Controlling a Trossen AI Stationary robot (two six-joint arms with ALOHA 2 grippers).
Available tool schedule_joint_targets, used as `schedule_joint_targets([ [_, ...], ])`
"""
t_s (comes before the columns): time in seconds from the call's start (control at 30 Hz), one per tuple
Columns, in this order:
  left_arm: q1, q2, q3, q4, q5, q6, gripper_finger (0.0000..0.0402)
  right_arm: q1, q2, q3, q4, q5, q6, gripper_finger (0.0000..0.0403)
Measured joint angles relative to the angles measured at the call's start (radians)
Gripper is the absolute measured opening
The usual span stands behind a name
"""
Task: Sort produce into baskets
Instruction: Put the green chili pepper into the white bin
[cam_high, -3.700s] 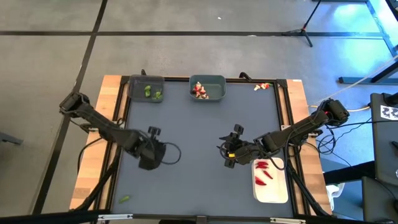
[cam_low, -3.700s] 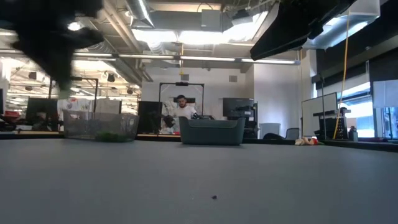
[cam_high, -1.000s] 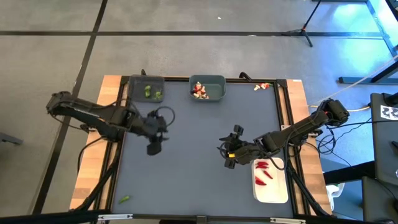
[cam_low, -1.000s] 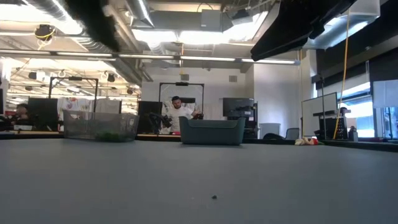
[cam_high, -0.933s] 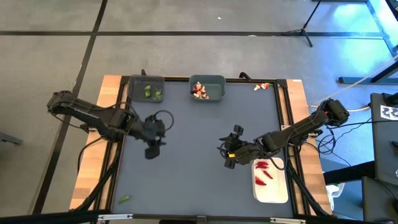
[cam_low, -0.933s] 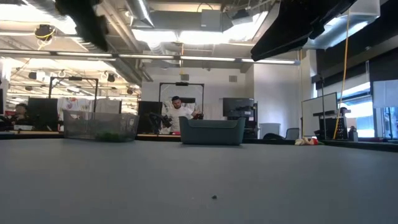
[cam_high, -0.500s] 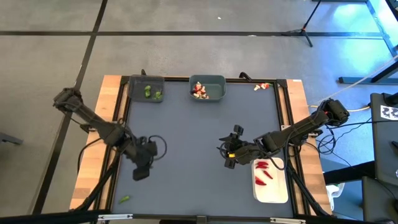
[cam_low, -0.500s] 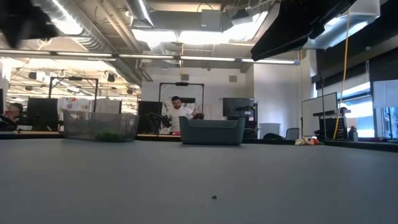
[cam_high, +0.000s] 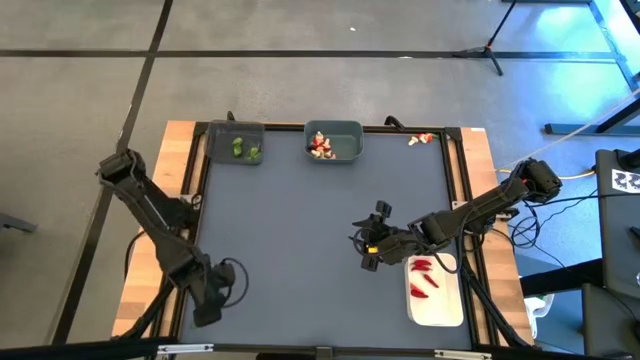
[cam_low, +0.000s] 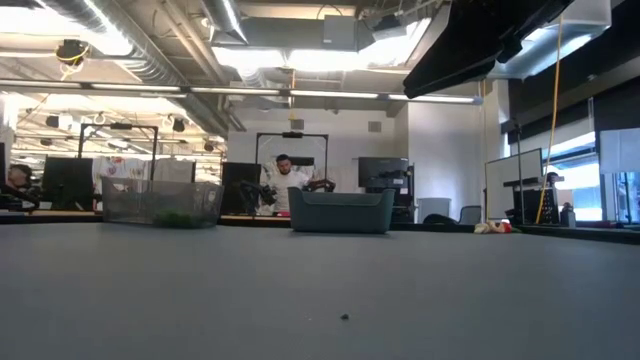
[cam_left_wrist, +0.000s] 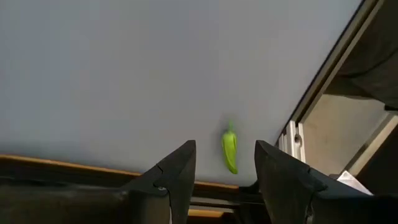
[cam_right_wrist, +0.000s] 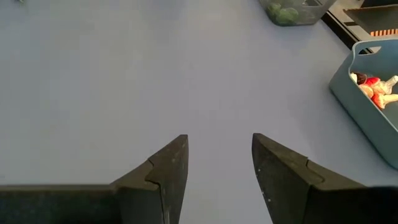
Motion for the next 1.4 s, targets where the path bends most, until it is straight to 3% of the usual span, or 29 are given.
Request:
schedule_joint_targets([
  [0.5, -0.224, 0.175, 0.0, 0.142, 0.013, -0.097, 0.0159, 0.0, 0.0, 0.0, 0.0, 0.0, 0.0, 0.0176],
  [0.87, -0.239, 0.29, 0.0, 0.196, 0.011, -0.089, 0.0159, 0.0, 0.0, 0.0, 0.0, 0.0, 0.0, 0.0176],
  [0.97, -0.225, 0.31, 0.0, 0.203, 0.009, -0.021, 0.0157, 0.0, 0.0, 0.0, 0.0, -0.006, 0.017, 0.0176],
  [1.1, -0.194, 0.315, 0.0, 0.219, 0.007, 0.129, 0.0128, 0.0, 0.0, 0.0, 0.0, -0.044, 0.02, 0.0176],
  [1.4, -0.097, 0.31, 0.0, 0.193, -0.002, 0.411, 0.0012, 0.0, 0.0, 0.0, 0.0, -0.045, 0.02, 0.0176],
])
